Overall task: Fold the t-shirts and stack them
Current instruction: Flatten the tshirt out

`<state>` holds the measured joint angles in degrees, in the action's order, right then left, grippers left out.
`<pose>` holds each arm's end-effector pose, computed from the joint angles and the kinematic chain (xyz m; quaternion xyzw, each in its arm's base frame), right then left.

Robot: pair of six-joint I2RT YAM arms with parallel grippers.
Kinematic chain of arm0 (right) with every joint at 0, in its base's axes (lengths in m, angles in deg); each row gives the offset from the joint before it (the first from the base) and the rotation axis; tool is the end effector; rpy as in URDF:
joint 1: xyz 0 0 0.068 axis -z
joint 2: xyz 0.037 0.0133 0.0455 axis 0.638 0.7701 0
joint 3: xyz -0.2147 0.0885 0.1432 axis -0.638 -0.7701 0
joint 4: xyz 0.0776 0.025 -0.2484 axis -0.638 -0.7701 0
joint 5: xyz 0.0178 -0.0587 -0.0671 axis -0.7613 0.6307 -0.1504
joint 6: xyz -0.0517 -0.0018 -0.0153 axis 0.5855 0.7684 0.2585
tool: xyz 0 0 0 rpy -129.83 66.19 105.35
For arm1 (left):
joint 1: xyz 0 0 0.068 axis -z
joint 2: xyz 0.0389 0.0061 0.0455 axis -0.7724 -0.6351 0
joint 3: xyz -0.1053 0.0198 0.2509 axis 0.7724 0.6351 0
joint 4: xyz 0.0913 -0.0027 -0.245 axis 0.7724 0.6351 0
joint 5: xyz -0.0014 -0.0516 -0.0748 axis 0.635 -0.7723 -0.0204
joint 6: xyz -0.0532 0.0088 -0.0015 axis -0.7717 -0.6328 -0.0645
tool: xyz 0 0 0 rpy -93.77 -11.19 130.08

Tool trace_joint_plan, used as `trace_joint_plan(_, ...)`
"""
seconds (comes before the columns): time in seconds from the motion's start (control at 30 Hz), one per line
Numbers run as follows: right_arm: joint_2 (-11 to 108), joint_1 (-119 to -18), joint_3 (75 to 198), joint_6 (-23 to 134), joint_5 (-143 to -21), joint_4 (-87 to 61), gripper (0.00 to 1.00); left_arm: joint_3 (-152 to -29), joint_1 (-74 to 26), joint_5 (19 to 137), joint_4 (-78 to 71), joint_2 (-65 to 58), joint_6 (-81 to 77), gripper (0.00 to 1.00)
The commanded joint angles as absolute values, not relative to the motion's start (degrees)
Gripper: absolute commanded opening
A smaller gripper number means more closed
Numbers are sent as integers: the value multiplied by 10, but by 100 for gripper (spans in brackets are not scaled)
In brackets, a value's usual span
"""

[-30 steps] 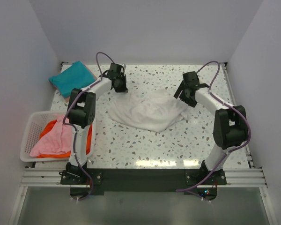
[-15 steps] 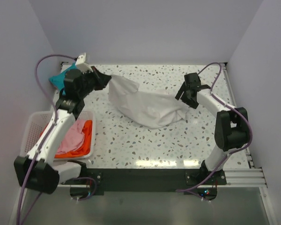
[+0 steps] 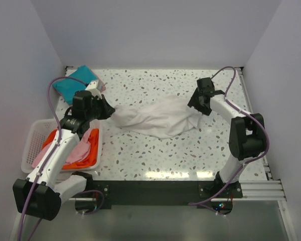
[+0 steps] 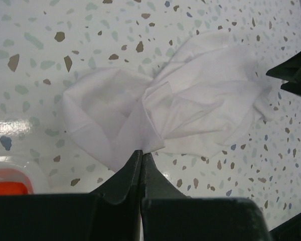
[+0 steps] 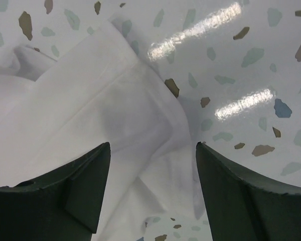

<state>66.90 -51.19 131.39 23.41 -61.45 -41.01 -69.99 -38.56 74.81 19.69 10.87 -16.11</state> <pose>0.3598 0.0650 0.2142 0.2571 0.9197 0.0158 0.2964 0.2310 -0.0562 0.3103 -0.0564 0.8613 -0.2446 0.4418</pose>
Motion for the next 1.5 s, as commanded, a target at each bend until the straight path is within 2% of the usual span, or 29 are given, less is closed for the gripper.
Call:
trace_joint_plan(0.0, 699, -509, 1362, 261, -617, -383, 72, -712, -390, 768, 233, 119, -124, 0)
trace_joint_plan(0.17, 763, -509, 1414, 295, -612, -369, 67, -711, -390, 781, 248, 127, -121, 0)
trace_joint_plan(0.3, 816, -505, 1475, 313, -619, -371, 59, -717, -390, 784, 254, 129, -122, 0)
trace_joint_plan(0.5, 858, -495, 1513, 316, -627, -368, 55, -733, -390, 794, 269, 118, -117, 0)
trace_joint_plan(0.73, 856, -491, 1492, 316, -637, -365, 50, -738, -390, 803, 270, 105, -112, 0)
trace_joint_plan(0.8, 856, -490, 1485, 317, -644, -364, 45, -741, -390, 804, 270, 101, -110, 0)
trace_joint_plan(0.97, 860, -491, 1485, 318, -657, -360, 39, -746, -390, 805, 272, 87, -100, 0)
trace_joint_plan(1.13, 863, -491, 1494, 319, -663, -369, 27, -747, -390, 808, 271, 83, -96, 0)
trace_joint_plan(1.3, 848, -492, 1494, 333, -663, -377, 8, -751, -390, 810, 263, 69, -100, 0)
trace_joint_plan(1.47, 854, -489, 1495, 345, -676, -388, 0, -751, -389, 808, 255, 60, -97, 0)
